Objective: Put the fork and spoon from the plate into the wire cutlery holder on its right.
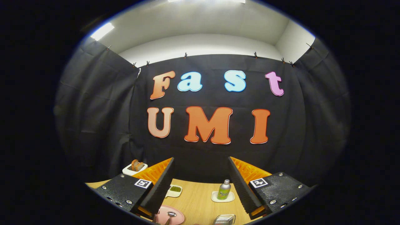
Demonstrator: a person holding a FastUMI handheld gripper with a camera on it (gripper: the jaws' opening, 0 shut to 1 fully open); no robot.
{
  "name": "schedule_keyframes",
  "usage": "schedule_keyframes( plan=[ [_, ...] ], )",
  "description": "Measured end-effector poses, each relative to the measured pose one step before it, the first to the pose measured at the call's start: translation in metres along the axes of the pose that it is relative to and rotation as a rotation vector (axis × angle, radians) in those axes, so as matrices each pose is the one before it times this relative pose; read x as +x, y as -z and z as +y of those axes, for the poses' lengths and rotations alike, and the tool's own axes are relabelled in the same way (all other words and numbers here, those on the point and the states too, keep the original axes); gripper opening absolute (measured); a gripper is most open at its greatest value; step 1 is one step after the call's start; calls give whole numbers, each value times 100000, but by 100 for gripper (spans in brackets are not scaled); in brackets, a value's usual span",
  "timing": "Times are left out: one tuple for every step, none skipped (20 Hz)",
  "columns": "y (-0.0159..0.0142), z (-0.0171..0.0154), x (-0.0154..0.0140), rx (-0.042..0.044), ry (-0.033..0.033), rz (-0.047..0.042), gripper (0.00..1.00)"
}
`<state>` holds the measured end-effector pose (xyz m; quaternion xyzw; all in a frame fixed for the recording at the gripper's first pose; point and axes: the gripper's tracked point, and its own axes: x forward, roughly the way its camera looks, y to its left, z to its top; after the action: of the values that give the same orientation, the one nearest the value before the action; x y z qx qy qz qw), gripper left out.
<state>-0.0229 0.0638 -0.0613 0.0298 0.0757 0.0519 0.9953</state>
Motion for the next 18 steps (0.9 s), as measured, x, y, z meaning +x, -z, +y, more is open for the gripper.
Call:
schedule_keyframes(
  plan=[
    [975, 717, -9, -405, -676, 2282, 98],
    [1067, 865, 24, -339, -1202, 2441, 98],
    [1116, 1069, 1, -65, -1732, 2516, 98],
    [1097, 935, 1, 285, -1325, 2932, 98],
    [1152, 741, 195, 801, -968, 3217, 98],
    [1036, 755, 241, 1038, -742, 3420, 99],
    [1277, 701, 163, 776, -287, 3705, 98],
    [779, 783, 239, 110, -753, 2927, 99],
    [1167, 419, 359, -1184, 669, 3680, 99],
    [1288, 223, 341, -1388, 405, 3843, 98],
    [1497, 404, 317, -1294, 450, 4295, 98],
    [1389, 316, 338, -729, 45, 4656, 98],
    [1473, 467, 332, -403, -254, 5136, 98],
    [1446, 470, 415, -78, -1052, 5211, 97],
    [1608, 264, 368, -316, -698, 5926, 97],
    [1435, 513, 413, -407, -1027, 4907, 97],
    [1254, 532, 809, -651, -761, 4216, 96],
    [1063, 393, 551, -902, -991, 4288, 95]
  ],
)
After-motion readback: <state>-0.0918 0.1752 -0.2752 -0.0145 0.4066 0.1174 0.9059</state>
